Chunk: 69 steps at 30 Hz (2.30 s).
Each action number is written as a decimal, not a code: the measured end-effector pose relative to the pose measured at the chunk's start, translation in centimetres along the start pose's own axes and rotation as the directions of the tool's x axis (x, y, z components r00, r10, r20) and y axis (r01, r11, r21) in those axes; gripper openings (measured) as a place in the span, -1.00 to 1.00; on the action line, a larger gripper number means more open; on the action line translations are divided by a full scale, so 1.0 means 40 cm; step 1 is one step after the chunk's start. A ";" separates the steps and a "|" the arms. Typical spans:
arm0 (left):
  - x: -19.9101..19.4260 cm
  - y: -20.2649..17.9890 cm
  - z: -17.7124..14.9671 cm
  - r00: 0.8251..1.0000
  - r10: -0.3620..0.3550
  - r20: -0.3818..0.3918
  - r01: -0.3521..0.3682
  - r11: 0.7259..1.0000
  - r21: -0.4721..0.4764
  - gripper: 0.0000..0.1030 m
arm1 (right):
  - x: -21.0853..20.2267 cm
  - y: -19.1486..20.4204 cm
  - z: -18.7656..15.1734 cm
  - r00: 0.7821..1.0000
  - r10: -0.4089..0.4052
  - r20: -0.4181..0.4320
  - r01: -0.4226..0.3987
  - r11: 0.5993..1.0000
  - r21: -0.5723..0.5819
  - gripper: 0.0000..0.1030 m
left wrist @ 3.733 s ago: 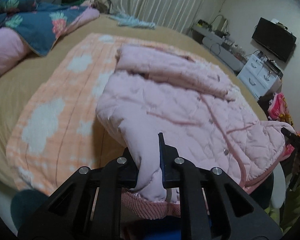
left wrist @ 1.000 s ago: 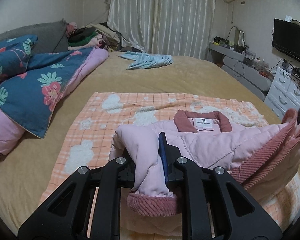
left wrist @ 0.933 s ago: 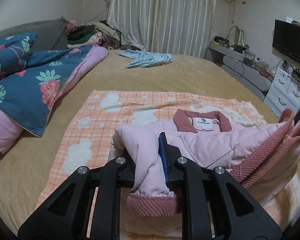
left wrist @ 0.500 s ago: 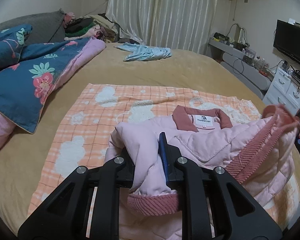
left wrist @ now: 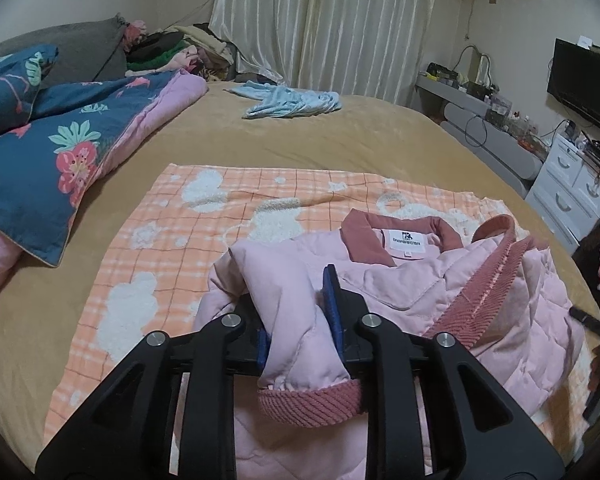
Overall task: Fold large clothes
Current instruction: 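Lay the hem down near the collar and open both tools, then smooth the folded jacket flat with both tools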
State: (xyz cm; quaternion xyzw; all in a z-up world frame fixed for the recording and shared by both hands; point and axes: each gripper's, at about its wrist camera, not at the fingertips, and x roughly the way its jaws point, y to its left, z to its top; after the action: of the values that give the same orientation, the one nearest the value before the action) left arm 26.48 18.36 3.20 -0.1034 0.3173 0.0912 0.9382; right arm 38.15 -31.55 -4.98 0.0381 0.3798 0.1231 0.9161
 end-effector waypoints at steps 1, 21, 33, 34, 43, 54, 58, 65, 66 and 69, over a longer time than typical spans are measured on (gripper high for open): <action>0.000 0.000 0.000 1.000 -0.002 -0.001 0.002 1.000 -0.003 -0.65 | 0.011 0.006 -0.008 1.000 -0.001 -0.012 0.001 1.000 -0.017 0.68; -0.118 -0.040 0.039 0.993 -0.081 0.089 0.081 0.997 0.008 0.63 | -0.011 0.016 -0.028 0.999 0.048 -0.024 -0.048 0.999 -0.008 0.74; -0.186 -0.036 0.004 0.994 -0.004 0.106 -0.001 0.999 0.051 0.82 | -0.192 0.037 -0.017 0.988 0.109 0.109 -0.108 0.994 -0.014 0.86; -0.189 -0.035 -0.003 0.995 0.002 0.104 -0.008 0.998 0.055 0.82 | -0.200 0.041 -0.019 0.988 0.105 0.116 -0.103 0.994 -0.024 0.86; -0.184 -0.009 -0.072 0.998 0.042 0.054 -0.046 0.997 0.068 0.82 | -0.284 0.089 -0.055 0.979 0.077 0.189 -0.050 0.988 -0.146 0.90; -0.059 0.083 -0.190 0.994 0.048 -0.093 -0.047 0.999 0.008 0.82 | -0.187 0.029 -0.114 0.993 -0.026 0.115 0.040 0.992 -0.120 0.92; 0.020 0.143 -0.221 0.987 -0.011 -0.160 -0.003 0.996 -0.090 0.82 | -0.108 -0.001 -0.121 0.997 -0.051 0.054 0.056 0.994 -0.092 0.92; 0.097 0.161 -0.247 0.976 -0.101 -0.190 0.070 0.984 -0.167 0.31 | -0.002 0.002 -0.124 1.000 -0.005 -0.005 0.004 0.993 -0.120 0.18; 0.096 0.144 -0.246 0.978 -0.097 -0.183 0.072 0.987 -0.142 0.12 | 0.004 0.019 -0.124 1.000 0.005 -0.006 -0.006 0.988 -0.153 0.05; 0.077 0.087 -0.225 0.990 -0.048 -0.132 0.043 0.998 -0.039 -0.55 | 0.001 0.087 -0.120 0.997 -0.046 0.054 0.058 0.964 -0.258 -0.50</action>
State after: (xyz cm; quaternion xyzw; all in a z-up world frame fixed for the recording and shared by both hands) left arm 22.88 19.77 -6.14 -0.1332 0.3749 0.0684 0.9149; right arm 34.11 -28.28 -7.83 -0.0889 0.3392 0.1466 0.9250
